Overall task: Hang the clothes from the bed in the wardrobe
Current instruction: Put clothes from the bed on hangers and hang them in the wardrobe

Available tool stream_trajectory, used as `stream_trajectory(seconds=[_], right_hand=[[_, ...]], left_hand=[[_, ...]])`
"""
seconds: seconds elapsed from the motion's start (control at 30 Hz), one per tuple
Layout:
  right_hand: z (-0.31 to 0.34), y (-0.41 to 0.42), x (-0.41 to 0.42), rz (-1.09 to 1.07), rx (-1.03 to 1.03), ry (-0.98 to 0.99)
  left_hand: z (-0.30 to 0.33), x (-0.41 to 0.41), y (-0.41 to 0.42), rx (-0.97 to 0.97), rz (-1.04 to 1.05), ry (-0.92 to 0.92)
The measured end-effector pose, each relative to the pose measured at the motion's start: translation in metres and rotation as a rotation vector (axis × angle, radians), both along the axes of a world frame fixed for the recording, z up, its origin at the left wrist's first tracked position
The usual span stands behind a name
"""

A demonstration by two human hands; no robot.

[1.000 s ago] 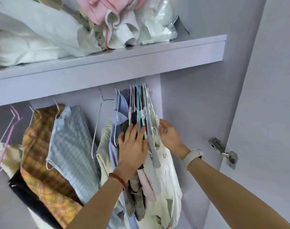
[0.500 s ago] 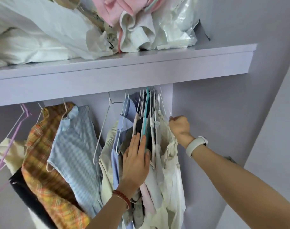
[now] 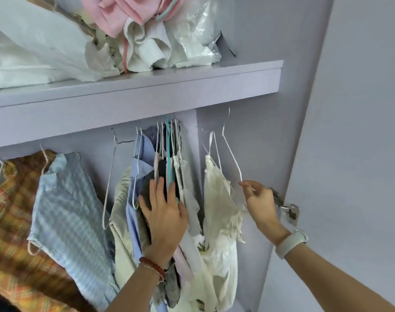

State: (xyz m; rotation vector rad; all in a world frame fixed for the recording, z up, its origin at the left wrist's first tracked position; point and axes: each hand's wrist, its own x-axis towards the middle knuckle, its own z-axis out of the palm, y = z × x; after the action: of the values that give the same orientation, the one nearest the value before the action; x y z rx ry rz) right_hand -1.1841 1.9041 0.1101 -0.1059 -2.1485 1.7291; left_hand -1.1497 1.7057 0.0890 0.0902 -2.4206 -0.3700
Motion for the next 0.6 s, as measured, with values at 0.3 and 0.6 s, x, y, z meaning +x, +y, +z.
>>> stream_trajectory(seconds=[0.3, 0.6], right_hand=[[-0.052, 0.097, 0.179, -0.091, 0.187, -0.122], [-0.045, 0.198, 0.359, -0.482, 0.496, -0.234]], left_hand=[[-0.013, 0.037, 0.054, -0.102, -0.428, 0.048], [-0.021, 0.114, 0.173, 0.141, -1.202, -0.218]])
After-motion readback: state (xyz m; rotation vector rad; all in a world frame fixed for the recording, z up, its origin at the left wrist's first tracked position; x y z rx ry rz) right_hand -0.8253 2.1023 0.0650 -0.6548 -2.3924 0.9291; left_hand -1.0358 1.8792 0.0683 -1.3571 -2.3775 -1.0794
